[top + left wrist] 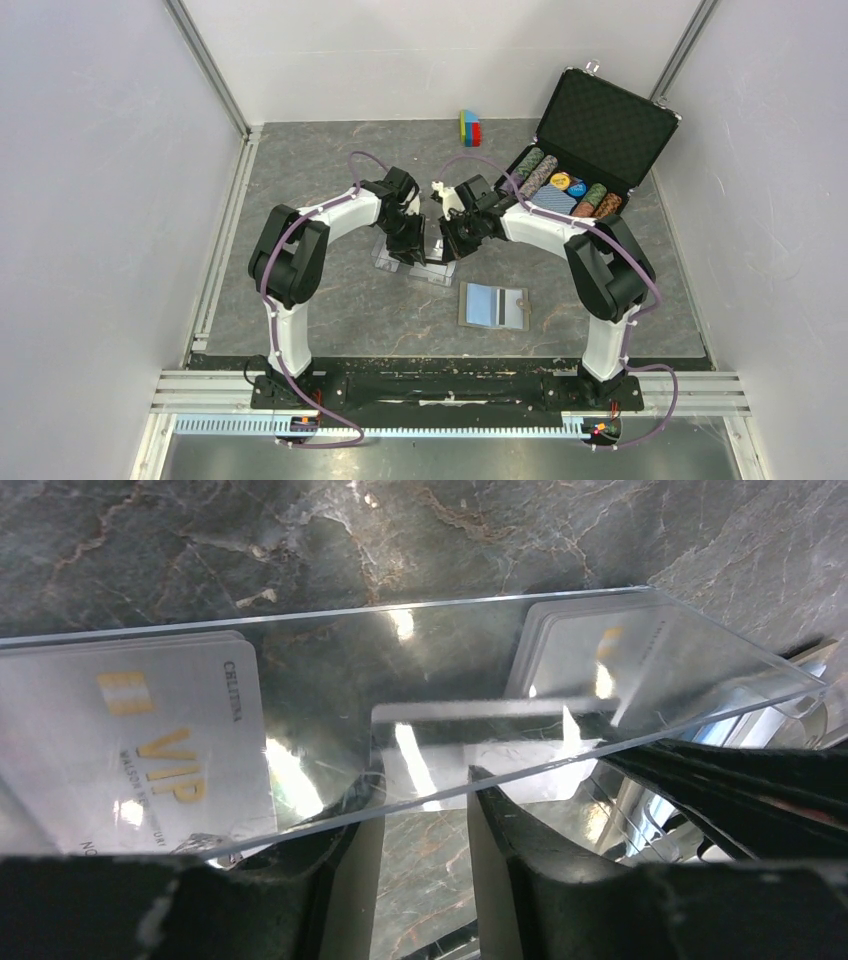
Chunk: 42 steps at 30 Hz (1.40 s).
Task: Put the credit cards into the card holder
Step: Pick up the credit card from the storage box.
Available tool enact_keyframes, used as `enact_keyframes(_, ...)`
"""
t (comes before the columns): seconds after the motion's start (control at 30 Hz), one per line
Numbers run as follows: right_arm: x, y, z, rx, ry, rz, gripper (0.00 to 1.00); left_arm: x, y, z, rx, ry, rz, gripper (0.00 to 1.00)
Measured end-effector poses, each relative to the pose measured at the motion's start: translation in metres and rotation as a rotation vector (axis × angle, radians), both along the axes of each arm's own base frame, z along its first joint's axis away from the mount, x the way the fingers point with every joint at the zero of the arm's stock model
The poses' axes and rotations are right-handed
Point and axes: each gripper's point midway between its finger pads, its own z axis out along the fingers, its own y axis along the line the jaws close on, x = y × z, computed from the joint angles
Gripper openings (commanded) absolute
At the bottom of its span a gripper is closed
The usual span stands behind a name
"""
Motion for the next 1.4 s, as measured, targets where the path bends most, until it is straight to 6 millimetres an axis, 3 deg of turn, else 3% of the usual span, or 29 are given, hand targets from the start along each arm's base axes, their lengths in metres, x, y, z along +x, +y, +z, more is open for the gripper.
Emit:
enact_keyframes(0.17, -0.002, 0.0, -0.013, -0.011, 0.023, 0.003, 0.0, 0.001, -0.003, 0.001, -0.009, -0.011, -0.004, 0.52)
enact_keyframes(0.4, -0.002, 0.001, -0.015, -0.025, 0.011, 0.012, 0.0, 0.005, -0.006, 0.005, -0.027, -0.028, -0.005, 0.59)
enact_keyframes(0.67, -0.002, 0.001, -0.016, -0.037, 0.0, 0.017, 0.0, 0.009, 0.003, 0.004, 0.032, -0.047, 0.011, 0.65)
enact_keyframes(1.4, -0.003, 0.0, -0.017, -0.04, -0.001, 0.024, 0.0, -0.005, -0.017, 0.01, -0.145, -0.013, -0.029, 0.31)
